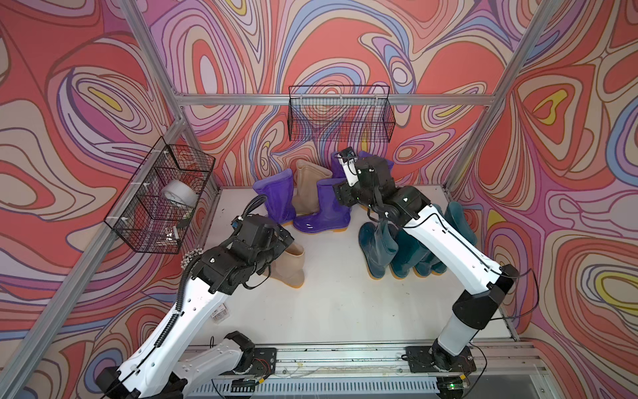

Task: Match and arrange rain boots in pairs
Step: Pick up the rain boot at the center of the board.

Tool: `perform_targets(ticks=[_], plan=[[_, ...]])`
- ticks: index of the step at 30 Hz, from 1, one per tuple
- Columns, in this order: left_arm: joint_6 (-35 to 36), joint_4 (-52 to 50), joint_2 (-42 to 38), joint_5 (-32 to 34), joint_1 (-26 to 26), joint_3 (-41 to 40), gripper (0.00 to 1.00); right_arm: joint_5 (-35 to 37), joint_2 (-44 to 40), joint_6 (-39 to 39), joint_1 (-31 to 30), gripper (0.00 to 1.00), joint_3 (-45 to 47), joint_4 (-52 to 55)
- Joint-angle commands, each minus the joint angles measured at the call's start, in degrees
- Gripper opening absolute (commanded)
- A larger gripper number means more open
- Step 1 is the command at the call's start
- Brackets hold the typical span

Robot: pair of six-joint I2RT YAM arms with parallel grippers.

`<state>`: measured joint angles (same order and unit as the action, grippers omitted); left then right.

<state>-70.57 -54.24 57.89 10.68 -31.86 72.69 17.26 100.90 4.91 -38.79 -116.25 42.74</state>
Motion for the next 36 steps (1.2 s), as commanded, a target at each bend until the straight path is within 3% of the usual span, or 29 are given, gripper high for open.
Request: perform_targets(ticks=[1, 5, 11, 19, 24, 27, 33, 36], plan=[[0.05, 1.75, -1.02, -0.19, 0.22, 0.16, 1.00, -3.69, 5.50, 8.75, 3.69, 0.87, -5.75, 8.07], [1.32, 0.46, -1.19, 0.02, 0.22, 1.57, 1.00, -7.17, 11.36, 12.89, 7.52, 0.92, -12.11, 12.84], [2.92, 2.03, -3.16, 1.01, 0.22, 0.99, 1.00, -13.35, 14.63, 15.69, 12.27, 0.95, -14.61, 13.78], [4.10, 3.87, -3.67, 0.92, 0.22, 0.79, 1.00, -18.19, 19.54, 20.59, 14.58, 0.97, -17.08, 16.42], [4.55, 4.30, -4.07, 1.49, 0.22, 1.03, 1.00, -26.27, 23.37, 22.77, 14.79, 0.97, -22.35, 18.80], [4.87, 4.16, -4.18, 2.04, 0.22, 1.30, 1.00, -25.92, 25.27, 23.38, 14.81, 0.97, -24.55, 19.36], [5.39, 4.55, -4.96, 3.19, 0.22, 0.75, 1.00, -28.37, 24.74, 22.10, 14.80, 0.85, -21.77, 20.62], [5.66, 5.16, -5.07, 3.21, 0.22, 0.45, 1.00, -28.97, 22.36, 20.38, 14.71, 0.68, -17.94, 19.24]])
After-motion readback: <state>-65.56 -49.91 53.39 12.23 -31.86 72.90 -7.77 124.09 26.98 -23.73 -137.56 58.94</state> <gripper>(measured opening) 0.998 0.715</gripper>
